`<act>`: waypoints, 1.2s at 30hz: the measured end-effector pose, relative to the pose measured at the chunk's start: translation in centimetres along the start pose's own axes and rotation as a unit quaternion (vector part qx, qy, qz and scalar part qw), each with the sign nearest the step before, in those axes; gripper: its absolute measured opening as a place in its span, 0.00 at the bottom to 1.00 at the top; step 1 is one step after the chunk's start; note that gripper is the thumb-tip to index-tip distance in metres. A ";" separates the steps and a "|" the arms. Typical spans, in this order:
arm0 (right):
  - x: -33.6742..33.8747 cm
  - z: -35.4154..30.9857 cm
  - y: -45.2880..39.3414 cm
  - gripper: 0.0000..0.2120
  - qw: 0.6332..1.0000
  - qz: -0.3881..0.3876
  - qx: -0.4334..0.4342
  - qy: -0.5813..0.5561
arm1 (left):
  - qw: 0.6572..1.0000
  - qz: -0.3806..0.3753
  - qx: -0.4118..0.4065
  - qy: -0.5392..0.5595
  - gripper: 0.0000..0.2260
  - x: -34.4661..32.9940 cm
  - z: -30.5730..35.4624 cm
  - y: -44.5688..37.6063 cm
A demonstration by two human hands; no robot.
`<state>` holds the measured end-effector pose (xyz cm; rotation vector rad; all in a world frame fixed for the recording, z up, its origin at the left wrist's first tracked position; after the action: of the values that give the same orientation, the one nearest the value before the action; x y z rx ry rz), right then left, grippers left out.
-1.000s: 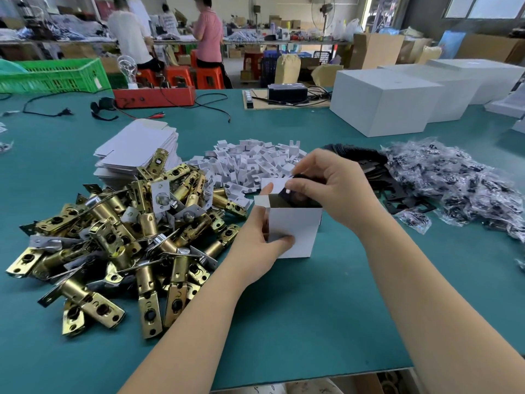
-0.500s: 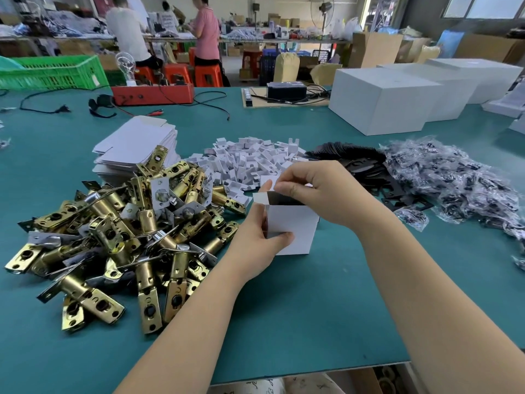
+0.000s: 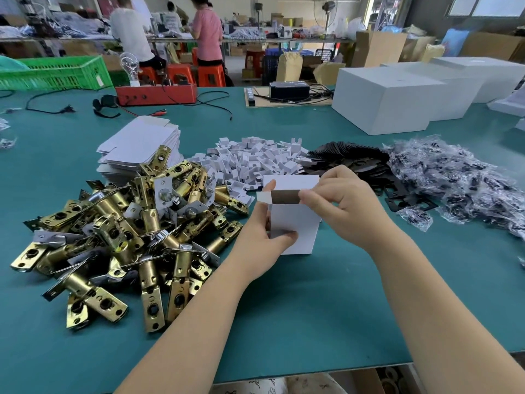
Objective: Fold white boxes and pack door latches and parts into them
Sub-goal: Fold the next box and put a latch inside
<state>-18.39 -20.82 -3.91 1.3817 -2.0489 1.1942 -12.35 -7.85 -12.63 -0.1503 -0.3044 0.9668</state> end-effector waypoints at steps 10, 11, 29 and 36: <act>0.3 0.5 0.3 0.16 0.996 0.080 -0.003 -0.025 | 1.000 0.004 -0.013 -0.002 0.38 0.1 0.1 0.0; 1.1 2.1 0.2 0.11 0.989 0.128 -0.047 -0.051 | 1.000 0.005 -0.016 -0.002 0.38 0.1 0.2 0.0; 4.8 18.5 5.1 0.18 0.812 0.112 -0.533 0.209 | 0.997 -0.010 -0.073 -0.039 0.38 -0.7 0.8 0.8; 4.1 14.7 3.8 0.11 0.916 0.189 -0.353 0.002 | 0.996 -0.011 -0.080 -0.048 0.38 -0.8 1.1 1.0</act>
<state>-21.64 -34.55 -10.86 0.6550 -2.4566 0.4579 -13.93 -7.96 -12.00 -0.2455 -0.4719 0.9289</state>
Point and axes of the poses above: each hand's wrist, its own y-axis away from the middle knuckle, its own x-axis out of the back of the hand, z = x × y, the point moved 6 cm from there along -y, towards the middle knuckle, and after that the axes turned 8 degrees about -x, right-handed, at the moved point
